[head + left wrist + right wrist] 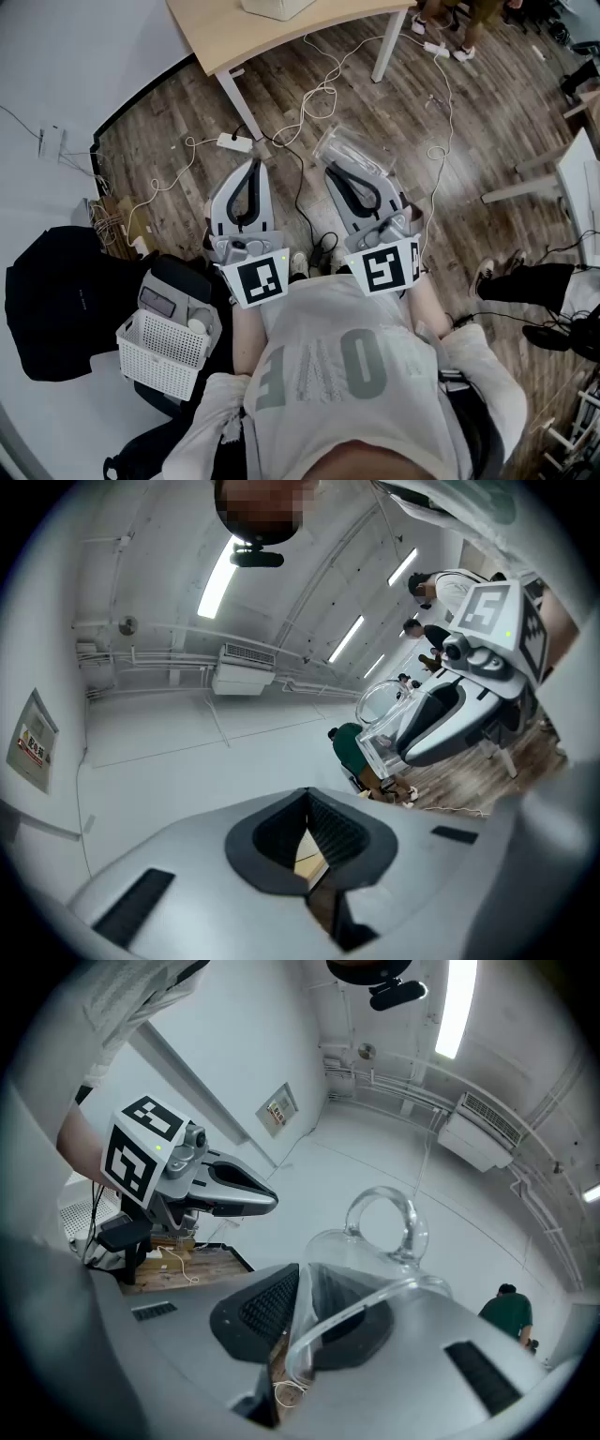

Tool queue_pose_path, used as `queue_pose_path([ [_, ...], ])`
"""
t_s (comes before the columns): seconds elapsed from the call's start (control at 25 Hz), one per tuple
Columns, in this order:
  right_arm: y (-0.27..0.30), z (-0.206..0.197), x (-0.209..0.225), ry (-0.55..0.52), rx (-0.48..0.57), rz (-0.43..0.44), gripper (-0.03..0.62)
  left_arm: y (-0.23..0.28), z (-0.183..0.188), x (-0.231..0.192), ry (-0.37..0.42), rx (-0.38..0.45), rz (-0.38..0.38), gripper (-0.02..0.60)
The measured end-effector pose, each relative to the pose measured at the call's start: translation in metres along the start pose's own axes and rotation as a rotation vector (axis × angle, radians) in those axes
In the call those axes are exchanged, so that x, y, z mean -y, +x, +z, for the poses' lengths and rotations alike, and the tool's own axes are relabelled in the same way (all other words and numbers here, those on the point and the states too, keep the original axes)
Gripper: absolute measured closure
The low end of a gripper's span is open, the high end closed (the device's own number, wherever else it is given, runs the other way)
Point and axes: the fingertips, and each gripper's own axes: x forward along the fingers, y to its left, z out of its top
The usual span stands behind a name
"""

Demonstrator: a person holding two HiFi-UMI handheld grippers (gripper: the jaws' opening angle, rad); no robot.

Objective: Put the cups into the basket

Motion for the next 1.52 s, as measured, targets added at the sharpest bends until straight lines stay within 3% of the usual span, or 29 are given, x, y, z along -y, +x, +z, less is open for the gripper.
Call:
queue_pose_path([
  [0.48, -0.001, -0.016, 0.024, -0.013, 0.019, -0.024, 0.562, 0.021, 0.003, 0.012, 0.013, -0.014, 0.006, 0.574],
  [1.0, 0.016, -0.051, 0.042, 0.002, 0.018, 0.029, 0.562, 0.051, -0.017, 0.033, 0.029, -0.083, 0.000, 0.574],
  [1.24, 0.065, -0.071, 0.056, 0.005, -0.025, 0.020, 0.562, 0.097, -0.057, 0.010, -0.003, -0.076, 0.003, 0.574],
  [1.52, 0.156, -0.076, 0.077, 0.020, -0.094, 0.004, 0.562, 0.173, -0.105, -0.049, -0.044, -0.027, -0.011, 0.574],
])
